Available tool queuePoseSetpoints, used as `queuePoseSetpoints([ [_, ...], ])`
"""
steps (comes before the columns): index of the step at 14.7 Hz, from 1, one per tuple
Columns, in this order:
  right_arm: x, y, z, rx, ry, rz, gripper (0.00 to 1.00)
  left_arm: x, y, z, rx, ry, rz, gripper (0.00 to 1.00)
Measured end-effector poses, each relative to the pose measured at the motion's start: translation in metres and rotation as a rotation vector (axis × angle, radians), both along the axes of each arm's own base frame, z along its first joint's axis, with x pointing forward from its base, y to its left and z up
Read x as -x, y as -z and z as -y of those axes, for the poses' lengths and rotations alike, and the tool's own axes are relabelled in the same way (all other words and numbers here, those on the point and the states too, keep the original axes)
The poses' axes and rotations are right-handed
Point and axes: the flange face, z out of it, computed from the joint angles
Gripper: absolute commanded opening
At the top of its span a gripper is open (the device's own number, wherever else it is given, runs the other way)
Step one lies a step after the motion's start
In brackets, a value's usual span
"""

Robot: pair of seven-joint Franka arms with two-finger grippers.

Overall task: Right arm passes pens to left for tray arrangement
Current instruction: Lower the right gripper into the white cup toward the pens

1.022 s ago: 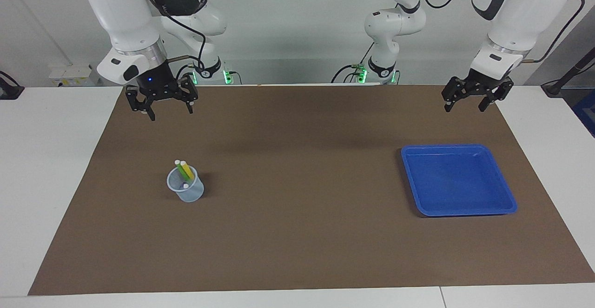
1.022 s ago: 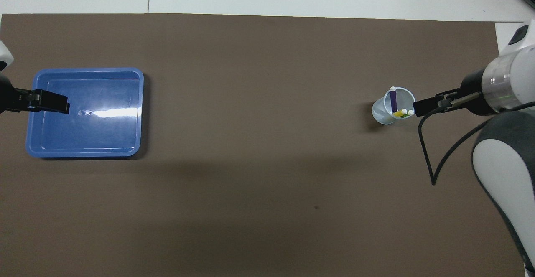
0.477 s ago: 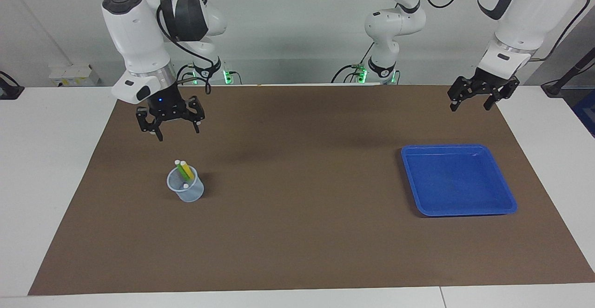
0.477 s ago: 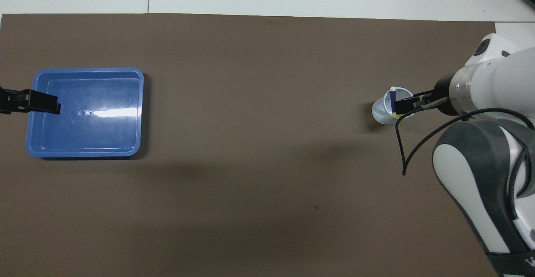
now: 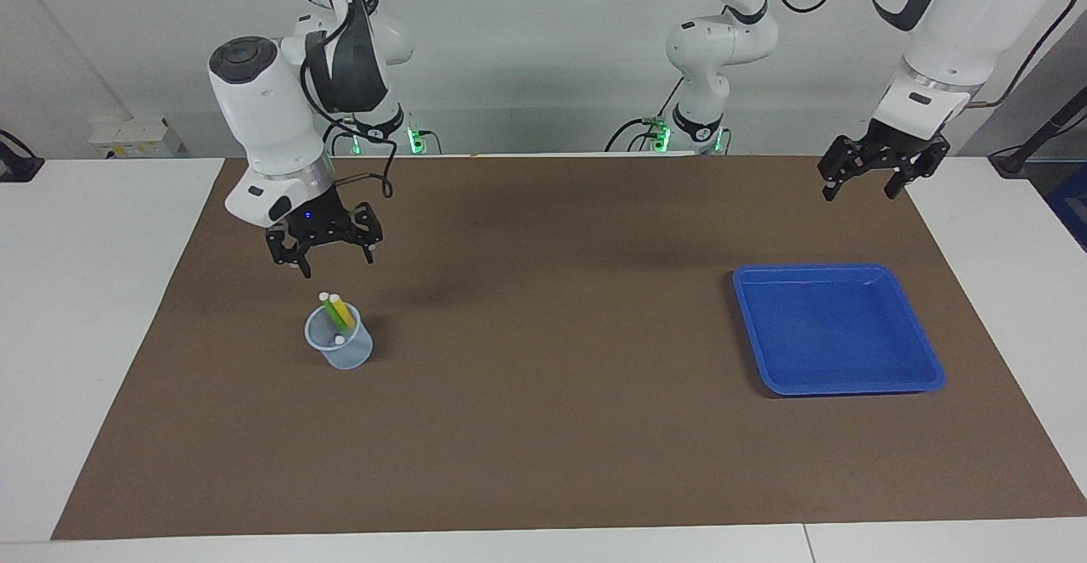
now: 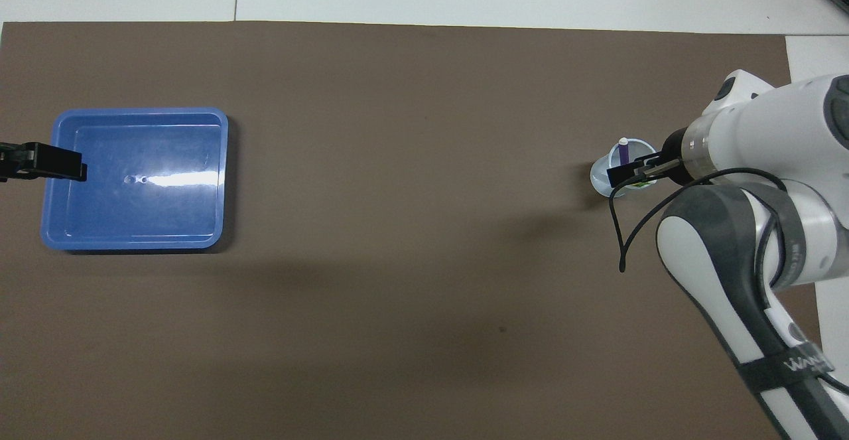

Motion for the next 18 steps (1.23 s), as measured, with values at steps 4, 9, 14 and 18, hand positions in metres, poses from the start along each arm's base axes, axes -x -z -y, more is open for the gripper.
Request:
queuePoseSetpoints([
  [4,-0.001,0.004,0.001,0.000,0.001,-0.007,1.00,0.001,-0.001,-0.012,0.000,-0.021,0.001,1.00],
  [9,-0.002,0.020,0.005,-0.001,0.008,-0.018,1.00,0.001,0.000,-0.006,-0.001,-0.011,-0.004,1.00],
  [14,-0.001,0.034,0.003,-0.050,0.033,-0.016,1.00,0.003,0.000,-0.014,0.000,-0.026,-0.015,1.00],
  [18,-0.002,0.041,0.004,-0.053,0.037,0.003,1.00,0.005,0.000,-0.012,-0.001,-0.022,-0.026,1.00],
])
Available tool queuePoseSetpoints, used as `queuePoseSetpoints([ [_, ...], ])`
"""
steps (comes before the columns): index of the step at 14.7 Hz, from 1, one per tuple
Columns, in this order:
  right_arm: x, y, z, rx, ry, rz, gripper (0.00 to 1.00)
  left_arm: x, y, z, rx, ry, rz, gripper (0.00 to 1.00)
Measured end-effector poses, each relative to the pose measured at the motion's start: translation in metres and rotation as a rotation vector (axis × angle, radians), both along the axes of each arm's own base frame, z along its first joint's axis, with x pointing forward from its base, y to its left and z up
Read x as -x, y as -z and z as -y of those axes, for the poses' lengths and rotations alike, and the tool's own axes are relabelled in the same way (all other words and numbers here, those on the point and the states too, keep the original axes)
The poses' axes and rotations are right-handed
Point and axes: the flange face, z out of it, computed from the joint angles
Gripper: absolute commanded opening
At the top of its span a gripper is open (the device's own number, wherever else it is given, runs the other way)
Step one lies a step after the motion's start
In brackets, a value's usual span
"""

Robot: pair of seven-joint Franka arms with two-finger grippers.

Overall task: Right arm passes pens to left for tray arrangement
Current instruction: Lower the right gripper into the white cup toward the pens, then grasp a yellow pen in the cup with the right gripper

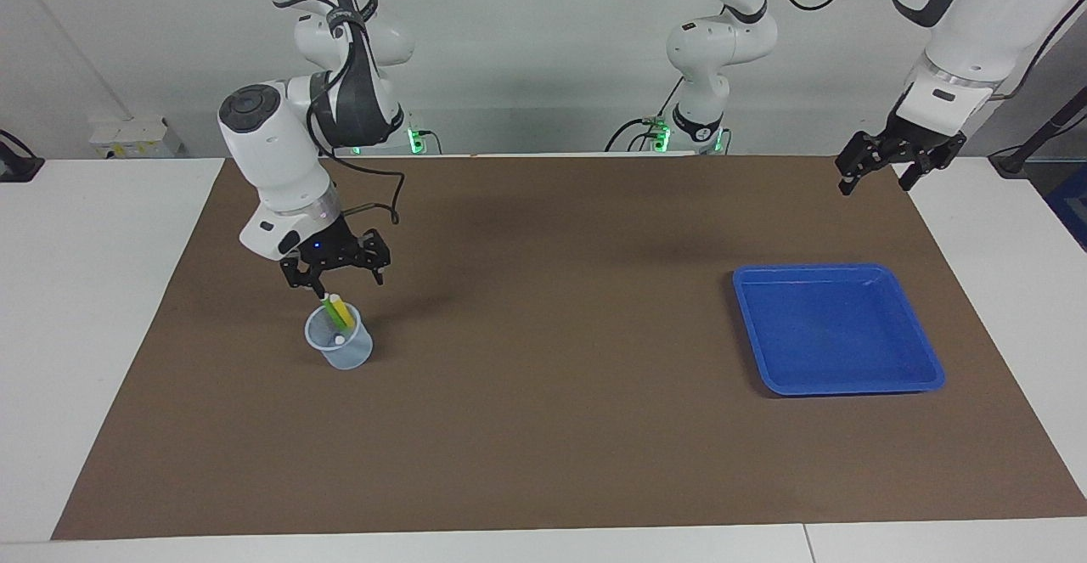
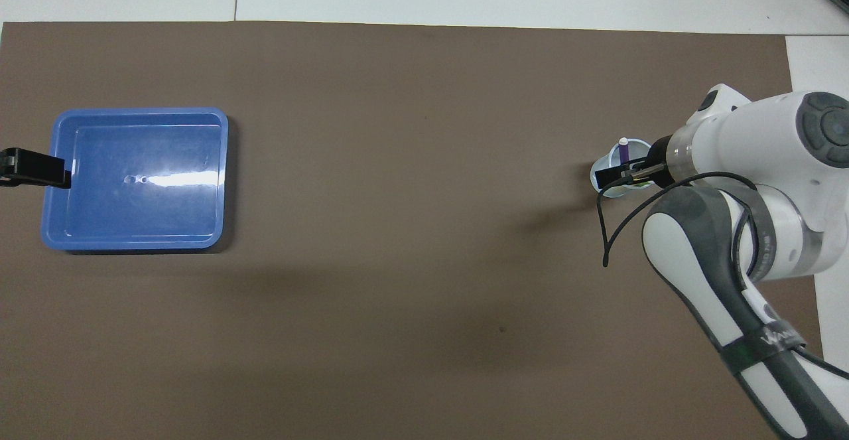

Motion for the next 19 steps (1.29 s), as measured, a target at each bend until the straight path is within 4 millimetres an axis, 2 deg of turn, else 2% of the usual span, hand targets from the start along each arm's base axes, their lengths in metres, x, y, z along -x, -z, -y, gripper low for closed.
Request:
queuePoseSetpoints([
  [7,0.002,0.020,0.004,0.001,0.006,-0.034,1.00,0.001,-0.001,0.007,-0.001,0.013,0.001,1.00],
  [19,0.005,0.034,0.008,-0.008,0.007,-0.031,1.00,0.001,-0.001,0.006,-0.001,0.011,0.001,1.00],
])
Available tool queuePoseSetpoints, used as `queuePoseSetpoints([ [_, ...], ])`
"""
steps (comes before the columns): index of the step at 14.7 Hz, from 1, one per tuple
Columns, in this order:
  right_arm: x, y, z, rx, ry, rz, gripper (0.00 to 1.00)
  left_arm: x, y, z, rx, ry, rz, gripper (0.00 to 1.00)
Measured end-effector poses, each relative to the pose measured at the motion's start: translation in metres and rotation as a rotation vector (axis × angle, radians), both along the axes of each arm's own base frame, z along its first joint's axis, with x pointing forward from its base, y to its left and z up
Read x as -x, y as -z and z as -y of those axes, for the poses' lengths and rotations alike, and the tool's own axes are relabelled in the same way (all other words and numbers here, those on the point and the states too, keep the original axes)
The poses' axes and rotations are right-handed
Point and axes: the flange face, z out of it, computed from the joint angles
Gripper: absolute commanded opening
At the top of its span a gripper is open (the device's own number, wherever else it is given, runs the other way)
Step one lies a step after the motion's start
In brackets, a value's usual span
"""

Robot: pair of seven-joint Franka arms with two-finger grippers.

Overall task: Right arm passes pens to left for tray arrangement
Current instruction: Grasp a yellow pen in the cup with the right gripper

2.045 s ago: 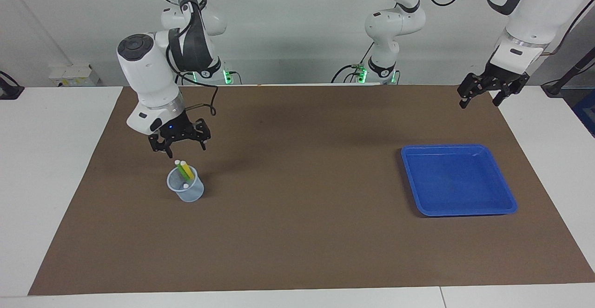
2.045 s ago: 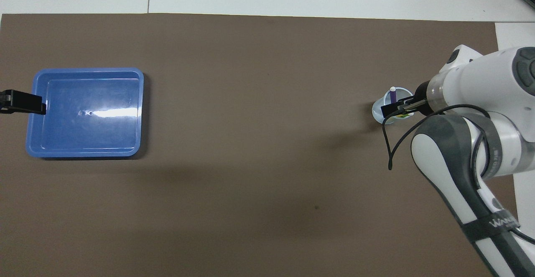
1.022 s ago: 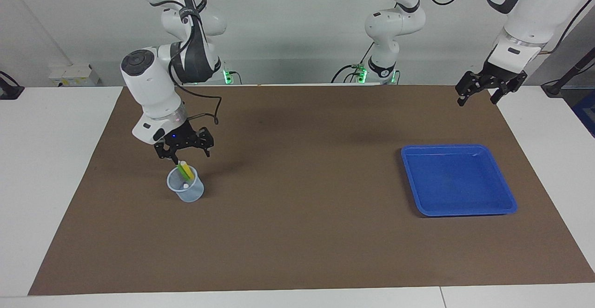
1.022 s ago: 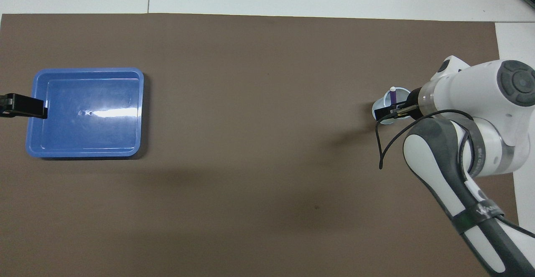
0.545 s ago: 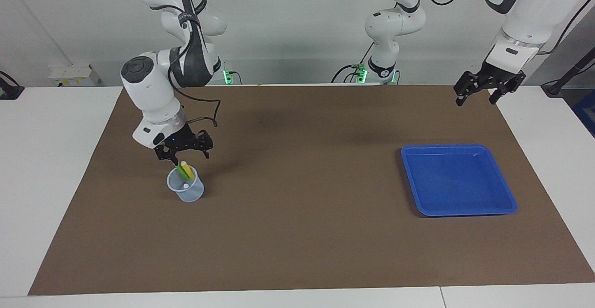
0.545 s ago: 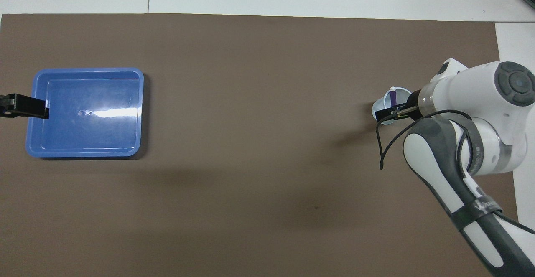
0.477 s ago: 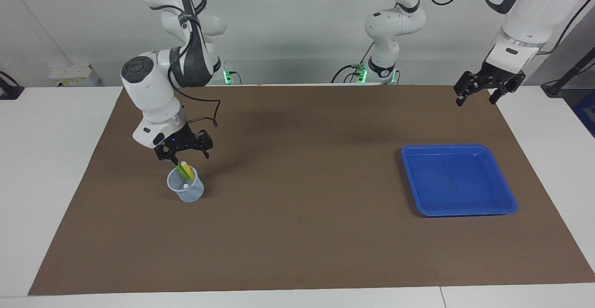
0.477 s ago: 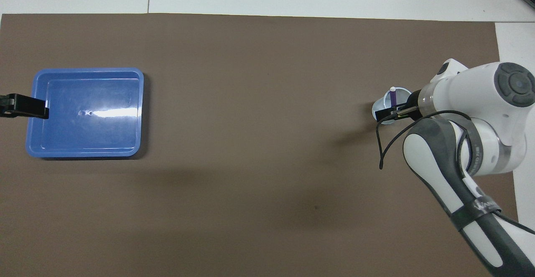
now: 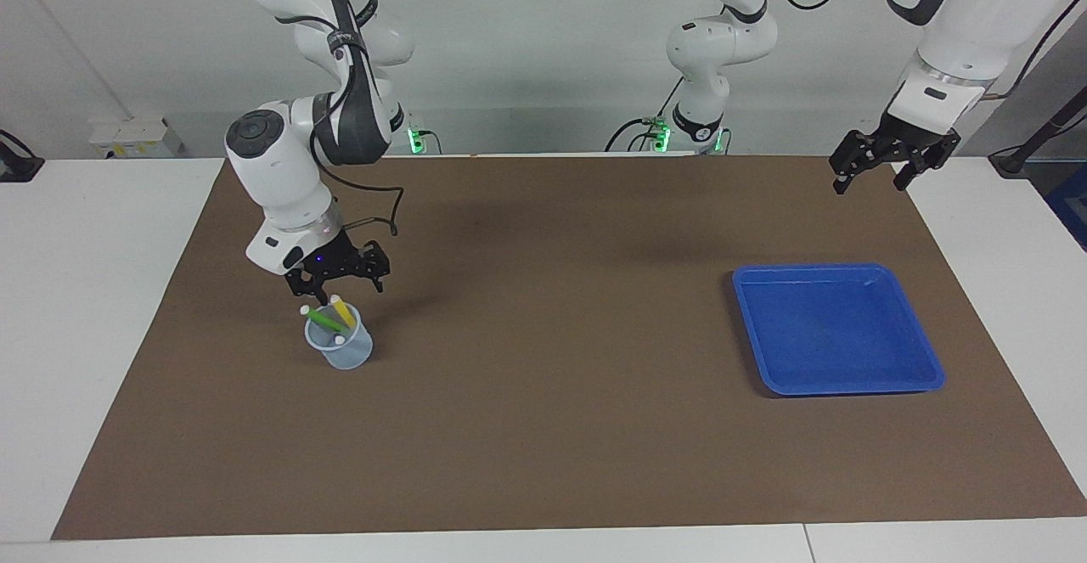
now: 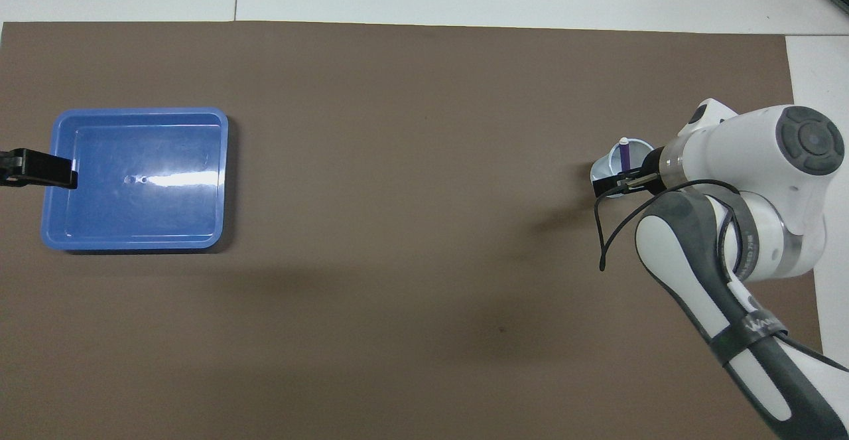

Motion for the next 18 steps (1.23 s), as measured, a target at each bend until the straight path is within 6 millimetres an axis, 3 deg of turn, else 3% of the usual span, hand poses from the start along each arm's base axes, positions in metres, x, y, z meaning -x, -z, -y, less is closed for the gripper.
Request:
queuePoseSetpoints([
  [3,0.000,0.001,-0.001,-0.005,0.001,-0.002,0.97,0.000,0.000,-0.001,0.000,-0.002,0.000,1.00],
  [5,0.000,0.001,-0.001,-0.005,0.001,-0.002,0.82,0.000,0.000,-0.001,0.000,-0.002,0.000,1.00],
  [10,-0.003,-0.001,0.002,-0.003,-0.025,0.016,0.80,0.000,0.000,-0.002,0.000,-0.003,0.000,1.00],
  [18,-0.011,0.012,0.026,0.001,-0.065,0.041,0.63,0.000,0.000,-0.002,0.000,-0.004,0.000,1.00],
])
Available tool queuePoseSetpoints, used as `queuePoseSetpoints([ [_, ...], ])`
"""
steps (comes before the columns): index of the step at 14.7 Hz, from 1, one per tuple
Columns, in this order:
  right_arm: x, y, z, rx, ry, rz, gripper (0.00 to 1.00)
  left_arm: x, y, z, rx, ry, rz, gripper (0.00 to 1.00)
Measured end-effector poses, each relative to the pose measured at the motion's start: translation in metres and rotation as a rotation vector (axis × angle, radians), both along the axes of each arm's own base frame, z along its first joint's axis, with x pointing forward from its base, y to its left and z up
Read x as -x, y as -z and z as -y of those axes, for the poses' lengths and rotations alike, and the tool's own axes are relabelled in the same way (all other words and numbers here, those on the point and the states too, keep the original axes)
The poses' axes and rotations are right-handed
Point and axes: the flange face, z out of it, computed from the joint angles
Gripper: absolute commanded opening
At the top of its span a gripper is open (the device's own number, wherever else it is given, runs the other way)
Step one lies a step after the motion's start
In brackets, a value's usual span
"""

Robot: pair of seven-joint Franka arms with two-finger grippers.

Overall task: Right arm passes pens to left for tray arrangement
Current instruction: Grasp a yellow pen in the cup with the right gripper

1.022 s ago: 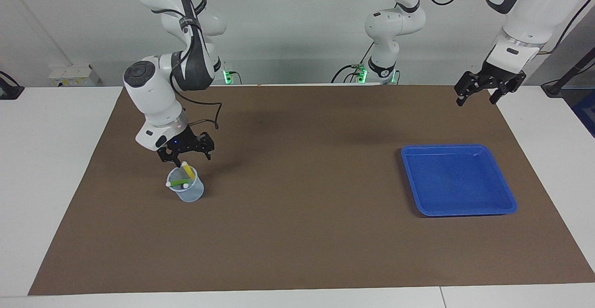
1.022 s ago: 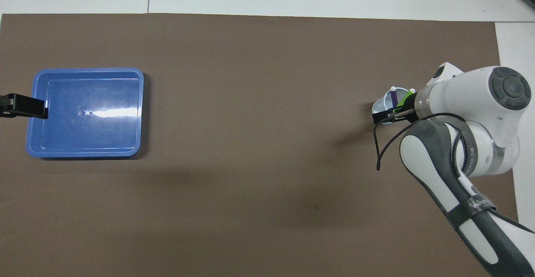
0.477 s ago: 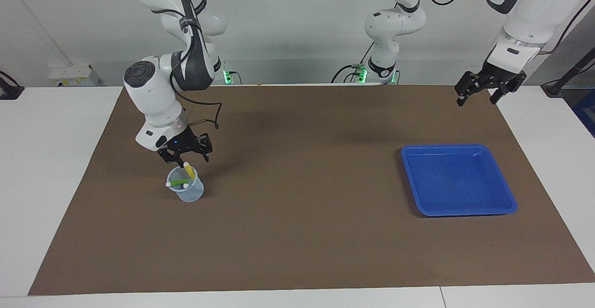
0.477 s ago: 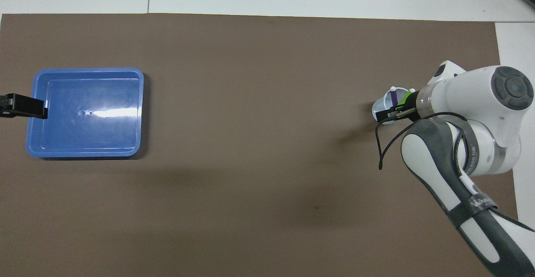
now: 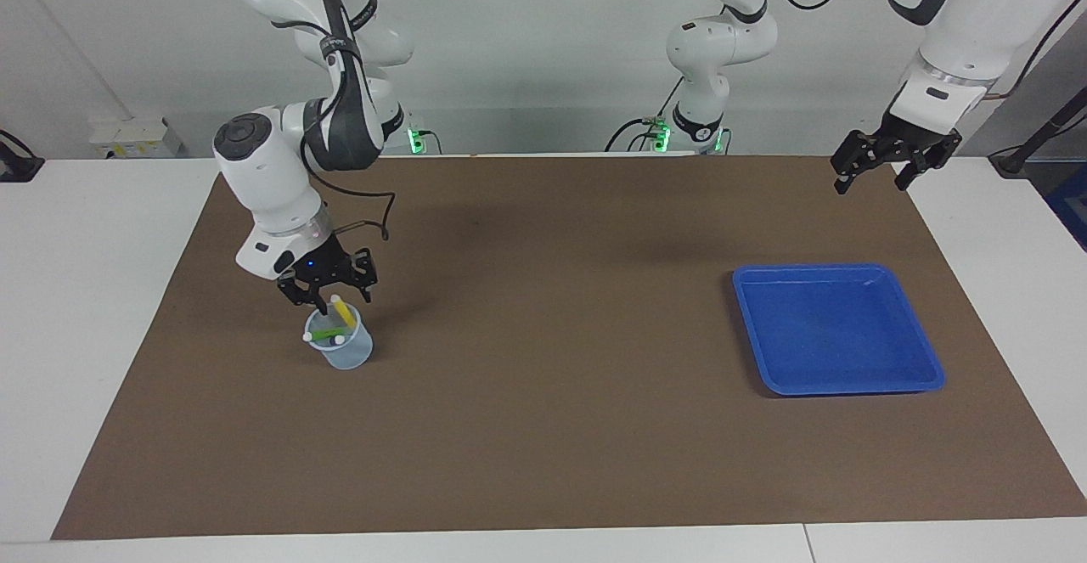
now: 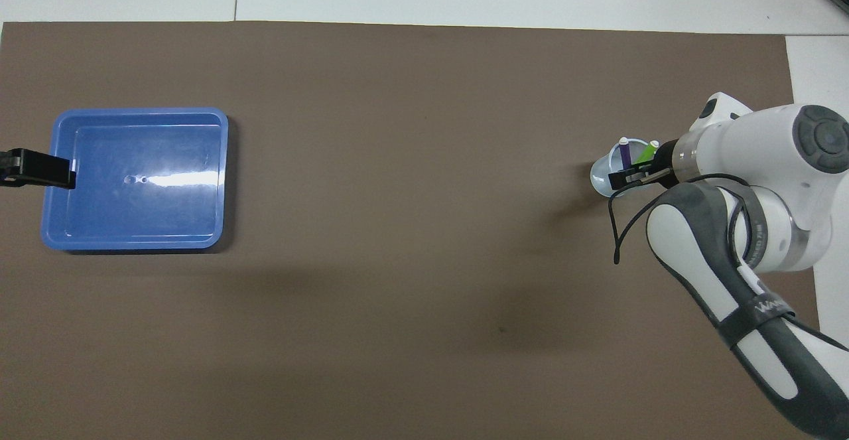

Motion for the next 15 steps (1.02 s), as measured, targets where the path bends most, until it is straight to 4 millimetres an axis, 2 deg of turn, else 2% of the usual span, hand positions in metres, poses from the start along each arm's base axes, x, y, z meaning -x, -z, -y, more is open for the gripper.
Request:
queuePoseSetpoints([
  [2,0.000,0.003,0.000,0.000,-0.002,-0.005,0.52,0.000,0.000,-0.001,0.000,-0.002,0.000,1.00],
  [6,-0.001,0.000,0.000,-0.001,-0.003,-0.005,0.52,0.000,0.000,-0.001,0.000,-0.002,0.000,1.00],
  [11,-0.008,-0.017,-0.002,-0.003,-0.009,-0.011,0.52,0.000,0.000,-0.002,0.000,-0.003,0.000,1.00],
  [15,-0.008,-0.014,-0.002,-0.003,-0.009,-0.016,0.52,0.000,0.000,-0.002,0.000,-0.003,0.000,1.00],
])
